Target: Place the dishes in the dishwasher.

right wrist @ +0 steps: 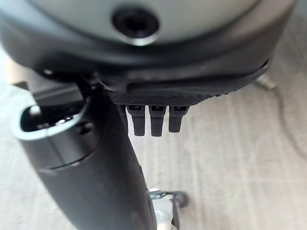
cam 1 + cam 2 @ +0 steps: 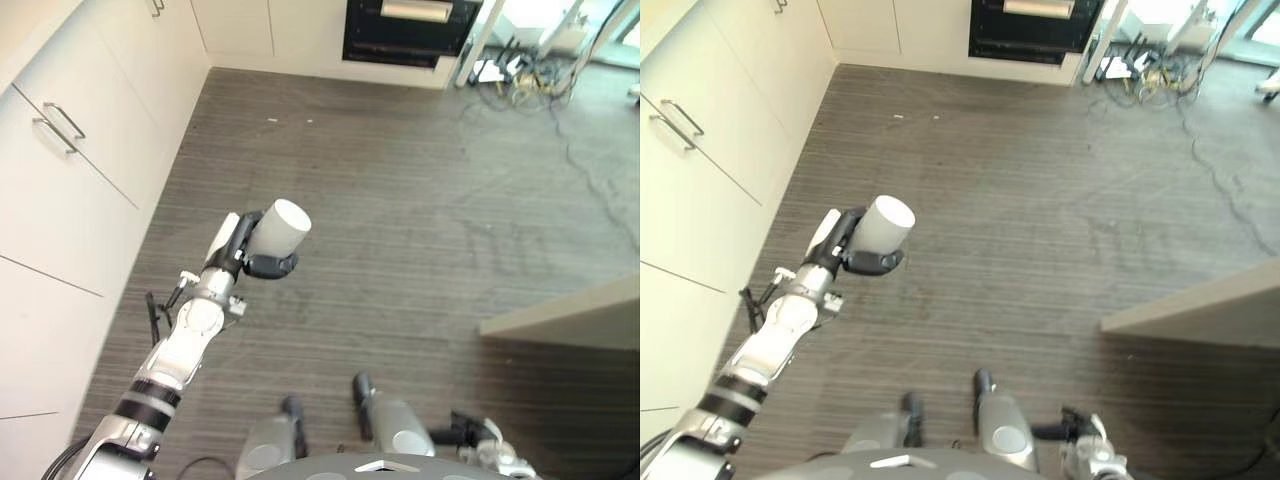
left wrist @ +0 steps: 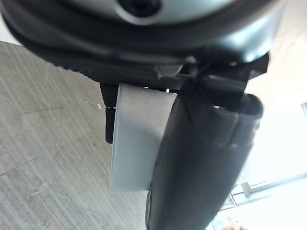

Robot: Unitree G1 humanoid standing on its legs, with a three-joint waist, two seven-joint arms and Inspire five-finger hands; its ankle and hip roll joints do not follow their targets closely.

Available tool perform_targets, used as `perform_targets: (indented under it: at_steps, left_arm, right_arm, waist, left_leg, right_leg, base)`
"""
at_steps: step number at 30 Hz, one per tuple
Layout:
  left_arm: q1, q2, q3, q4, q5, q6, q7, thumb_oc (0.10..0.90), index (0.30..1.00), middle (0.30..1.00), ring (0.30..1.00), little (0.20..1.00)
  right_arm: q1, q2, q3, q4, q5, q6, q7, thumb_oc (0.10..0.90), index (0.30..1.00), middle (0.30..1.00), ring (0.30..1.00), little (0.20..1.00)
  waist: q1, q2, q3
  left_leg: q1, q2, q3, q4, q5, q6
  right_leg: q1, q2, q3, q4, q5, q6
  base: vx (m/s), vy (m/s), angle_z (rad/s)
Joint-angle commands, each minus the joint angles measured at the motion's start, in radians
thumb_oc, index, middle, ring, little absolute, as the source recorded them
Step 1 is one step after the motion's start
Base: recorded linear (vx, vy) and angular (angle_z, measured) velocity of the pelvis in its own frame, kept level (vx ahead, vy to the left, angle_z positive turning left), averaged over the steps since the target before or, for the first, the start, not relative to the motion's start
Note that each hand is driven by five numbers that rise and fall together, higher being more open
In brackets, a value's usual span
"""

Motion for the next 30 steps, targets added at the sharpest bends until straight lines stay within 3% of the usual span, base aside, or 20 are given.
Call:
perform_targets:
  at_steps: [1,3,5,7,9,10,11,12,13,14,16,17,18,20,22,23,25,28,29,30]
  left_arm:
    - [-0.034,0.064,0.081,-0.115,0.013,-0.082,0.037,0.4,0.3,0.3,0.3,0.3]
    - [-0.03,0.062,0.075,-0.117,0.018,-0.091,0.033,0.4,0.3,0.3,0.3,0.3]
    - [-0.043,0.047,0.06,-0.106,0.034,-0.096,0.041,0.4,0.3,0.3,0.3,0.3]
    - [-0.06,0.032,0.043,-0.104,0.036,-0.106,0.039,0.4,0.3,0.3,0.3,0.3]
    - [-0.052,0.029,0.048,-0.116,0.04,-0.111,0.041,0.4,0.3,0.3,0.3,0.3]
    - [-0.043,0.017,0.052,-0.119,0.041,-0.114,0.05,0.4,0.3,0.3,0.3,0.3]
    - [-0.029,0.001,0.068,-0.115,0.045,-0.119,0.067,0.4,0.3,0.3,0.3,0.3]
    - [-0.028,0.001,0.069,-0.115,0.046,-0.119,0.066,0.4,0.3,0.3,0.3,0.3]
    - [-0.032,0.006,0.077,-0.125,0.047,-0.116,0.067,0.4,0.3,0.3,0.3,0.3]
    - [-0.034,0.011,0.085,-0.127,0.051,-0.117,0.077,0.4,0.3,0.3,0.3,0.3]
    - [-0.027,0.031,0.101,-0.136,0.063,-0.122,0.096,0.4,0.3,0.3,0.3,0.3]
    - [-0.026,0.037,0.107,-0.144,0.071,-0.119,0.098,0.4,0.3,0.3,0.3,0.3]
    - [-0.019,0.035,0.112,-0.146,0.075,-0.124,0.104,0.4,0.3,0.3,0.3,0.3]
    - [0.004,0.029,0.135,-0.165,0.081,-0.129,0.103,0.4,0.3,0.3,0.3,0.3]
    - [0.026,0.027,0.15,-0.171,0.08,-0.13,0.11,0.4,0.3,0.3,0.3,0.3]
    - [0.047,0.025,0.172,-0.178,0.083,-0.129,0.124,0.4,0.3,0.3,0.3,0.3]
    - [0.052,0.025,0.175,-0.18,0.097,-0.131,0.143,0.4,0.3,0.3,0.3,0.3]
    - [0.05,0.019,0.168,-0.177,0.109,-0.129,0.157,0.4,0.3,0.3,0.3,0.3]
    - [0.069,0.013,0.175,-0.204,0.108,-0.127,0.131,0.4,0.3,0.3,0.3,0.3]
    - [0.067,0.007,0.167,-0.207,0.107,-0.131,0.139,0.4,0.3,0.3,0.3,0.3]
  right_arm:
    - [-0.006,0.056,0.039,-0.016,-0.005,-0.045,0.002,0.8,0.9,0.9,0.9,0.9]
    - [0.005,0.039,0.04,-0.047,-0.004,-0.055,0.002,0.8,0.9,0.9,0.9,0.9]
    - [0.021,0.023,0.033,-0.055,-0.008,-0.055,-0.002,0.8,0.9,0.9,0.9,0.9]
    - [0.034,0.01,0.029,-0.086,-0.019,-0.057,-0.009,0.8,0.9,0.9,0.9,0.9]
    - [0.049,-0.01,0.029,-0.15,-0.041,-0.059,-0.009,0.8,0.9,0.9,0.9,0.9]
    - [0.058,-0.027,0.021,-0.187,-0.046,-0.06,-0.014,0.8,0.9,0.9,0.9,0.9]
    - [0.064,-0.066,-0.007,-0.239,-0.036,-0.072,-0.032,0.8,0.9,0.9,0.9,0.9]
    - [0.065,-0.067,-0.007,-0.241,-0.036,-0.071,-0.032,0.8,0.9,0.9,0.9,0.9]
    - [0.059,-0.081,-0.022,-0.274,-0.031,-0.074,-0.042,0.8,0.9,0.9,0.9,0.9]
    - [0.055,-0.106,-0.028,-0.309,-0.035,-0.08,-0.06,0.8,0.9,0.9,0.9,0.9]
    - [0.049,-0.143,-0.033,-0.395,-0.066,-0.084,-0.09,0.8,0.9,0.9,0.9,0.9]
    - [0.05,-0.155,-0.035,-0.427,-0.081,-0.08,-0.097,0.8,0.9,0.9,0.9,0.9]
    - [0.056,-0.159,-0.039,-0.452,-0.087,-0.083,-0.104,0.8,0.9,0.9,0.9,0.9]
    - [0.07,-0.158,-0.048,-0.498,-0.097,-0.085,-0.096,0.8,0.9,0.9,0.9,0.9]
    - [0.073,-0.164,-0.048,-0.517,-0.116,-0.087,-0.098,0.8,0.9,0.9,0.9,0.9]
    - [0.067,-0.175,-0.036,-0.533,-0.134,-0.093,-0.096,0.8,0.9,0.9,0.9,0.9]
    - [0.056,-0.175,-0.033,-0.533,-0.147,-0.096,-0.107,0.8,0.9,0.9,0.9,0.9]
    - [0.057,-0.178,-0.039,-0.522,-0.16,-0.096,-0.115,0.8,0.9,0.9,0.9,0.9]
    - [0.102,-0.162,-0.055,-0.54,-0.171,-0.092,-0.091,0.8,0.9,0.9,0.9,0.9]
    - [0.125,-0.156,-0.065,-0.548,-0.172,-0.095,-0.09,0.8,0.9,0.9,0.9,0.9]
  waist:
    - [-0.02,-0.046,-0.07]
    - [-0.039,-0.066,-0.078]
    - [-0.072,-0.057,-0.08]
    - [-0.093,-0.036,-0.086]
    - [-0.102,-0.016,-0.108]
    - [-0.121,0.008,-0.113]
    - [-0.145,0.041,-0.126]
    - [-0.146,0.038,-0.129]
    - [-0.147,0.027,-0.121]
    - [-0.142,0.008,-0.108]
    - [-0.117,-0.028,-0.092]
    - [-0.098,-0.035,-0.089]
    - [-0.082,-0.039,-0.088]
    - [-0.058,-0.035,-0.086]
    - [-0.034,-0.036,-0.085]
    - [-0.006,-0.021,-0.083]
    - [0.022,-0.017,-0.087]
    - [0.02,-0.02,-0.102]
    - [0.028,-0.002,-0.138]
    - [0.029,-0.01,-0.15]
  left_leg:
    - [0.232,-0.003,-0.083,-0.29,0.033,-0.077]
    - [0.29,-0.034,-0.105,-0.331,0.012,-0.094]
    - [0.367,-0.039,-0.151,-0.368,-0.02,-0.116]
    - [0.411,-0.034,-0.177,-0.363,-0.027,-0.132]
    - [0.424,-0.03,-0.166,-0.298,-0.016,-0.157]
    - [0.414,-0.014,-0.152,-0.225,0.014,-0.187]
    - [0.356,-0.011,-0.128,0.009,0.197,-0.253]
    - [0.35,-0.014,-0.129,0.012,0.2,-0.253]
    - [0.264,-0.01,-0.103,0.191,0.27,-0.275]
    - [0.184,-0.006,-0.074,0.374,0.299,-0.278]
    - [0.022,0.004,-0.002,0.605,0.231,-0.264]
    - [-0.055,-0.019,0.027,0.626,0.191,-0.248]
    - [-0.104,-0.037,0.044,0.603,0.169,-0.24]
    - [-0.135,-0.01,0.039,0.427,0.148,-0.219]
    - [-0.148,0.005,0.014,0.149,0.15,-0.19]
    - [-0.155,-0.013,-0.057,-0.049,0.201,-0.188]
    - [-0.179,-0.01,-0.176,-0.254,0.257,-0.217]
    - [-0.242,0.02,-0.137,-0.309,0.297,-0.234]
    - [-0.185,0.051,-0.075,-0.309,0.336,-0.221]
    - [-0.174,0.031,-0.065,-0.276,0.337,-0.21]
  right_leg:
    - [0.044,0.079,-0.002,-0.188,-0.081,-0.035]
    - [0.008,0.11,-0.009,-0.38,-0.056,-0.005]
    - [-0.027,0.131,-0.025,-0.551,-0.011,0.015]
    - [-0.019,0.114,-0.053,-0.579,0.009,0.009]
    - [0.011,0.089,-0.075,-0.537,0.019,-0.02]
    - [0.015,0.104,-0.068,-0.497,0.0,-0.032]
    - [0.076,0.122,-0.029,-0.468,-0.029,-0.071]
    - [0.074,0.118,-0.028,-0.471,-0.025,-0.071]
    - [0.112,0.103,-0.009,-0.472,-0.035,-0.094]
    - [0.152,0.092,0.018,-0.482,-0.049,-0.12]
    - [0.232,0.074,0.07,-0.512,-0.064,-0.144]
    - [0.275,0.075,0.104,-0.53,-0.067,-0.147]
    - [0.311,0.075,0.13,-0.55,-0.07,-0.145]
    - [0.377,0.059,0.163,-0.568,-0.095,-0.131]
    - [0.418,0.042,0.192,-0.568,-0.125,-0.115]
    - [0.45,0.054,0.237,-0.572,-0.142,-0.11]
    - [0.505,0.042,0.273,-0.577,-0.178,-0.102]
    - [0.565,0.012,0.305,-0.591,-0.19,-0.081]
    - [0.614,-0.032,0.317,-0.55,-0.203,-0.059]
    - [0.615,-0.072,0.302,-0.497,-0.151,-0.043]
  base:
    - [0.51,-0.046,0.0]
    - [0.5,-0.081,0.34]
    - [0.58,-0.149,0.92]
    - [0.59,-0.198,0.8]
    - [0.57,-0.171,0.8]
    - [0.77,-0.23,0.26]
    - [0.56,-0.17,-0.06]
    - [0.51,-0.203,-0.14]
    - [0.26,-0.161,-0.08]
    - [0.43,-0.281,-0.12]
    - [0.52,-0.288,-0.22]
    - [0.59,-0.162,-0.56]
    - [0.61,-0.082,-0.86]
    - [0.63,-0.023,-1.23]
    - [0.64,0.071,-1.26]
    - [0.66,0.13,-0.88]
    - [0.67,0.09,-0.87]
    - [0.65,0.112,-0.91]
    - [0.86,0.287,-0.4]
    - [1.03,0.365,-0.45]
